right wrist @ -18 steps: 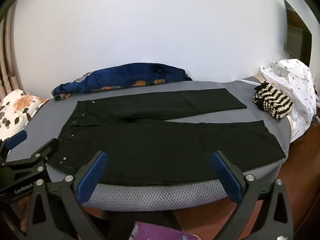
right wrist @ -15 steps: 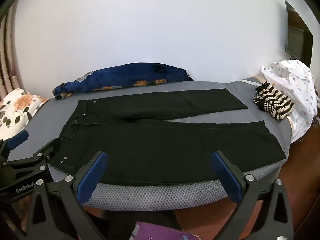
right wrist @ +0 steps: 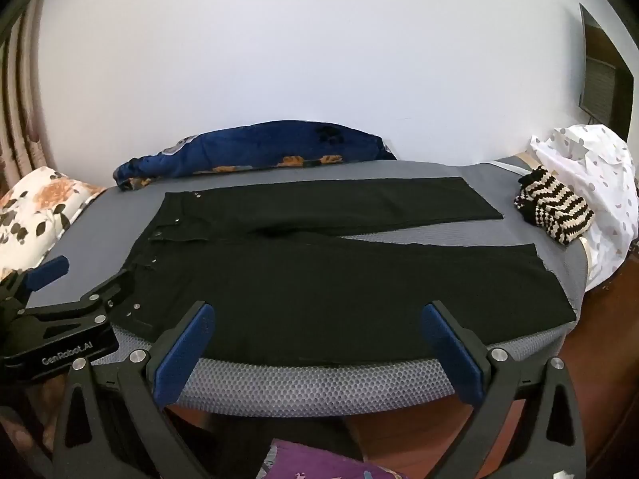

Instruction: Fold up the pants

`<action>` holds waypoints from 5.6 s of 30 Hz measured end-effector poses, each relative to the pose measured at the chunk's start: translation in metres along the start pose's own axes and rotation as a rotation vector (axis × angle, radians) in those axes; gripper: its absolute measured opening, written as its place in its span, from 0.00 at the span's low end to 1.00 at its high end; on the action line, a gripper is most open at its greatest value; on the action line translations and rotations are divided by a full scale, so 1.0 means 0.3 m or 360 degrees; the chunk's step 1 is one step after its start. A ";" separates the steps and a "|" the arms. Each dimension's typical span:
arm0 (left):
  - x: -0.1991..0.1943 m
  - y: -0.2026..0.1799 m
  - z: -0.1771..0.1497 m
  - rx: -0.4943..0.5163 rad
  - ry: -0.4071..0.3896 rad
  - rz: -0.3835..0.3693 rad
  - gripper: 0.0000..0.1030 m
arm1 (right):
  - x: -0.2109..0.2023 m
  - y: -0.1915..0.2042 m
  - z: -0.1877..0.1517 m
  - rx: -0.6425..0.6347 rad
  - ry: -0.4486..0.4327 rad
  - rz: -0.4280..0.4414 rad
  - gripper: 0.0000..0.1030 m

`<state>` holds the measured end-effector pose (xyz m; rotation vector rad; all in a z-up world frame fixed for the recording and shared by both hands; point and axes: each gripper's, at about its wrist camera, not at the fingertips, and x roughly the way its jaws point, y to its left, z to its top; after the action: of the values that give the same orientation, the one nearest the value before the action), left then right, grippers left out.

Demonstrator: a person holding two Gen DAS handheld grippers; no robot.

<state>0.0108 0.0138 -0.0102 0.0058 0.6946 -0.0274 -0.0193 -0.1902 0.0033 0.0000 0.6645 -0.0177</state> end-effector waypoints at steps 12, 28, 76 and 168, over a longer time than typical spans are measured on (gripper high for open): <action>0.043 0.030 -0.018 0.0015 -0.0002 0.0071 1.00 | -0.009 0.043 0.010 -0.0086 -0.0017 0.0118 0.98; 0.077 0.130 0.006 -0.0130 0.0072 0.0059 1.00 | 0.005 0.061 0.039 -0.0070 -0.0120 0.0407 0.98; 0.572 0.363 0.373 -0.0027 0.0296 0.0252 0.95 | 0.383 0.078 0.290 -0.0387 0.0039 0.0623 0.93; 0.706 0.406 0.448 -0.0037 0.0075 -0.0366 0.22 | 1.640 -0.049 0.719 -0.1406 0.1075 0.0945 0.24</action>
<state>0.2629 0.1286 -0.0431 -0.0960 0.7401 -0.2406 0.5009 -0.2142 -0.1301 -0.6715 1.2785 0.8818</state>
